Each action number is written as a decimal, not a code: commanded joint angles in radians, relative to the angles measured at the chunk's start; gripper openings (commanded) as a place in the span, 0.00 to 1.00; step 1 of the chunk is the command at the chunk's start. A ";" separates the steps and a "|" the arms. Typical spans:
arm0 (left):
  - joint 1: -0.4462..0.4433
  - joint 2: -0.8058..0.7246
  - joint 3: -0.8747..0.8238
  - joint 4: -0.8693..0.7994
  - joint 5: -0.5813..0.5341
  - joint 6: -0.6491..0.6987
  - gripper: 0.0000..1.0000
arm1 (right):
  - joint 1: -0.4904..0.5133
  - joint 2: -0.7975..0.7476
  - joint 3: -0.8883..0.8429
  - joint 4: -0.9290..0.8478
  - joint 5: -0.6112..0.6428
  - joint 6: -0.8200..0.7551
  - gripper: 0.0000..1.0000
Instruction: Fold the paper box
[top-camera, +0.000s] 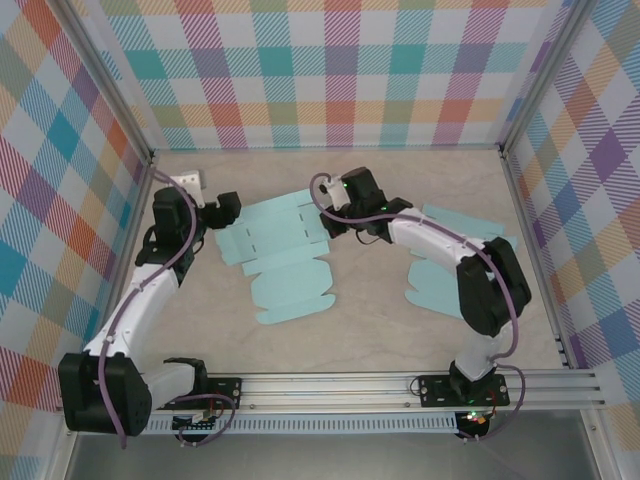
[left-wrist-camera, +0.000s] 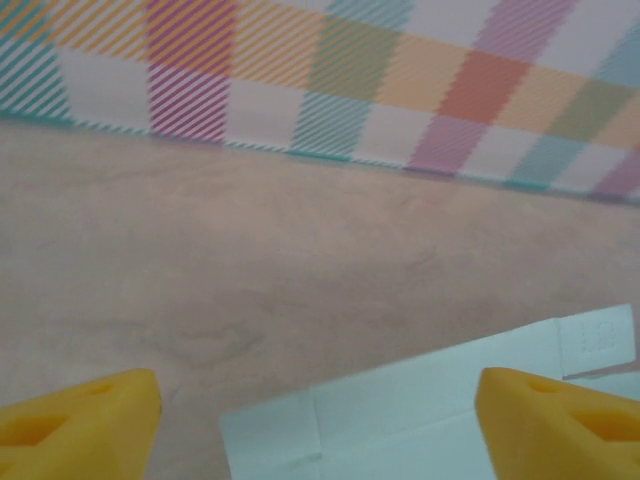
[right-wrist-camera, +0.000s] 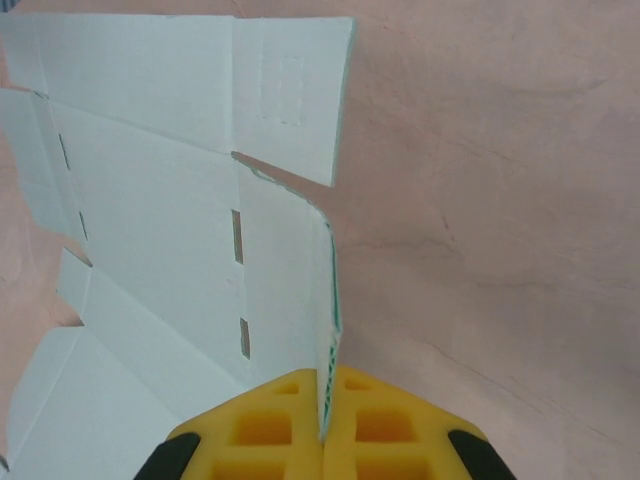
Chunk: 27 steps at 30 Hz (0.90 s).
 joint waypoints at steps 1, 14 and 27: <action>0.001 0.062 0.087 -0.074 0.220 0.263 0.79 | -0.032 -0.072 -0.063 0.031 -0.044 -0.144 0.00; -0.010 0.384 0.433 -0.564 0.626 0.747 0.69 | -0.096 -0.175 -0.171 0.094 -0.126 -0.160 0.00; -0.078 0.533 0.492 -0.653 0.448 0.802 0.63 | -0.110 -0.182 -0.192 0.126 -0.155 -0.140 0.00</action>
